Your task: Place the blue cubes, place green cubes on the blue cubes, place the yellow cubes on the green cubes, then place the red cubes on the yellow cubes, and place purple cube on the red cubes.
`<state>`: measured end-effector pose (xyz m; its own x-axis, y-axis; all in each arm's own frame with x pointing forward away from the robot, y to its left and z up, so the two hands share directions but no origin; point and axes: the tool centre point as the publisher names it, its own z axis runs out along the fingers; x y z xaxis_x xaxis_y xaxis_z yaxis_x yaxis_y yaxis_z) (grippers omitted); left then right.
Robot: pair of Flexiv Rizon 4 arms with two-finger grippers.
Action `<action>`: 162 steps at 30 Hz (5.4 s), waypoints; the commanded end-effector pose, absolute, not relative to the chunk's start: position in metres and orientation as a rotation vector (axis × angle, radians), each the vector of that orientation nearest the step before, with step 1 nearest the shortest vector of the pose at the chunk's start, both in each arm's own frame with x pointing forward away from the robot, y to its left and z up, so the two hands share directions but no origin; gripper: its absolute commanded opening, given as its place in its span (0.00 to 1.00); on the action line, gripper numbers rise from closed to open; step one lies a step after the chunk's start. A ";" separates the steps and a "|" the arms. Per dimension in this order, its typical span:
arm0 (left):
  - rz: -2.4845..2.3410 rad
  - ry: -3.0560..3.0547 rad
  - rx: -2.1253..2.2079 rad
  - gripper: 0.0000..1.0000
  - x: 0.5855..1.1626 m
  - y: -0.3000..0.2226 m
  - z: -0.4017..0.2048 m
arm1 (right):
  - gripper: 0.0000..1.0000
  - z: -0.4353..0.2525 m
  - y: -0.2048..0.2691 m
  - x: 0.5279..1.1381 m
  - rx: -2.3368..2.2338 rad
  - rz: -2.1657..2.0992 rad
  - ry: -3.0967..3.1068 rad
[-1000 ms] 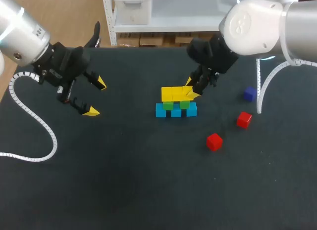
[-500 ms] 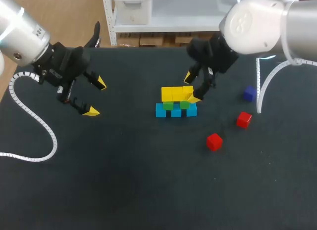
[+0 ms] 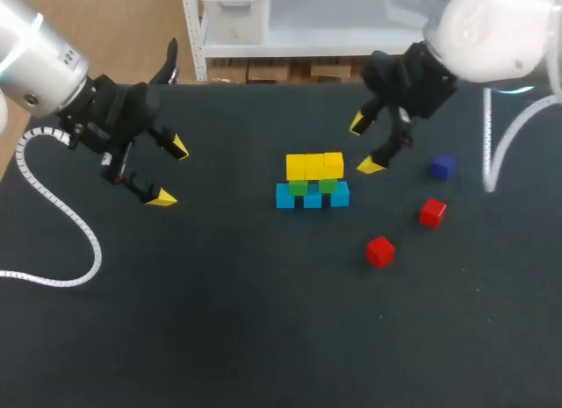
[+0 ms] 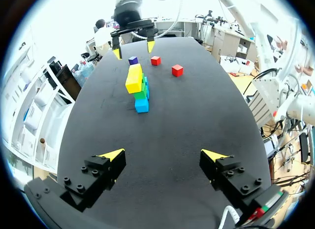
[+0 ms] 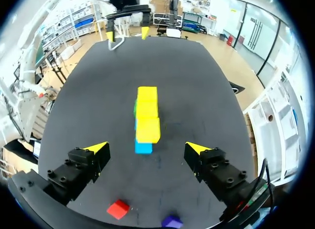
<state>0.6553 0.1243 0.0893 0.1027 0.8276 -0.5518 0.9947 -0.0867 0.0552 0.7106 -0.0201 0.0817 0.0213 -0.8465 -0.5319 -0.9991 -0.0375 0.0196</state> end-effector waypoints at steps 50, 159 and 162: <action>-0.543 1.773 1.974 1.00 0.656 0.125 0.089 | 1.00 0.010 -0.134 0.672 -2.731 0.720 0.826; -0.543 1.773 1.974 1.00 0.656 0.125 0.089 | 0.00 0.100 0.032 0.711 -1.986 0.572 1.954; -0.543 1.773 1.974 1.00 0.656 0.125 0.089 | 0.00 0.098 0.033 0.711 -1.979 0.578 1.959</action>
